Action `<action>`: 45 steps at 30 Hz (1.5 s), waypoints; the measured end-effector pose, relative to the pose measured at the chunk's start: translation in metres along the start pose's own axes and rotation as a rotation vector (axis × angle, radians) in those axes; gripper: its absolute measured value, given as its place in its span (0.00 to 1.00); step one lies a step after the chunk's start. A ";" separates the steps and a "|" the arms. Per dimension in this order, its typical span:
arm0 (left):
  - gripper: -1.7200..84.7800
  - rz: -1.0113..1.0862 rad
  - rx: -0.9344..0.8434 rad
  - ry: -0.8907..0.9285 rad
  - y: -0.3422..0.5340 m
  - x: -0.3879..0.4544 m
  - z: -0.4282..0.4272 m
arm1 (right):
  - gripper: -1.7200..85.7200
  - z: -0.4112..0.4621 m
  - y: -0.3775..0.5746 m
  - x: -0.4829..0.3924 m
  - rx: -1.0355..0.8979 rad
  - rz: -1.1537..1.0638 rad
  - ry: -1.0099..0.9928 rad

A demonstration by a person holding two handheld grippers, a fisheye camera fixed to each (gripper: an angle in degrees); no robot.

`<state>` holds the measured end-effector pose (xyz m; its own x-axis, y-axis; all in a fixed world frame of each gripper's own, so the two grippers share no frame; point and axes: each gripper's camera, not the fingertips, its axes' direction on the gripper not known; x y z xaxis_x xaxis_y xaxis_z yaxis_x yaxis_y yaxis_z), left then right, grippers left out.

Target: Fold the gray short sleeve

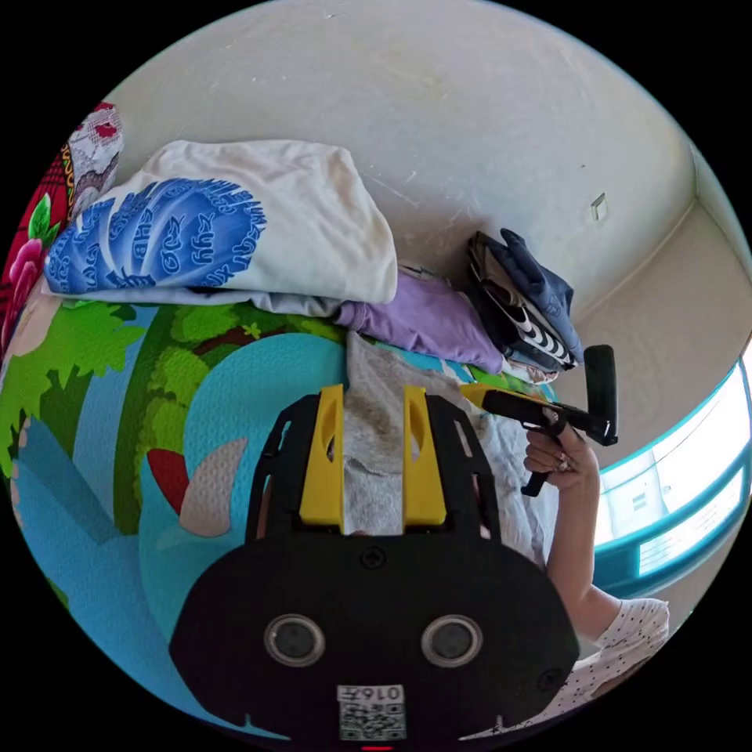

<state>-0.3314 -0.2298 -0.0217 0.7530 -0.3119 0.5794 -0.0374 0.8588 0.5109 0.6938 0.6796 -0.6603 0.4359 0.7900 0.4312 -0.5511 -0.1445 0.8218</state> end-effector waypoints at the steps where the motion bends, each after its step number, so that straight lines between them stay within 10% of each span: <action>1: 0.14 -0.010 -0.007 0.009 -0.002 -0.005 0.000 | 0.17 0.008 -0.006 0.006 0.004 0.038 -0.022; 25: 0.02 0.020 -0.015 0.081 -0.058 -0.075 -0.012 | 0.05 0.100 -0.110 0.018 0.009 0.087 -0.078; 36: 0.02 0.122 0.060 0.115 -0.068 -0.079 -0.046 | 0.03 0.048 -0.124 -0.069 0.190 -0.400 -0.108; 45: 0.10 0.145 0.145 0.235 -0.068 -0.087 -0.054 | 0.03 0.062 -0.108 -0.157 -0.131 -0.915 -0.059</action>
<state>-0.3592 -0.2393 -0.1415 0.8636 -0.0737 0.4987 -0.2358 0.8153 0.5288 0.7285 0.5343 -0.7935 0.7742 0.5314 -0.3438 -0.0490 0.5919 0.8045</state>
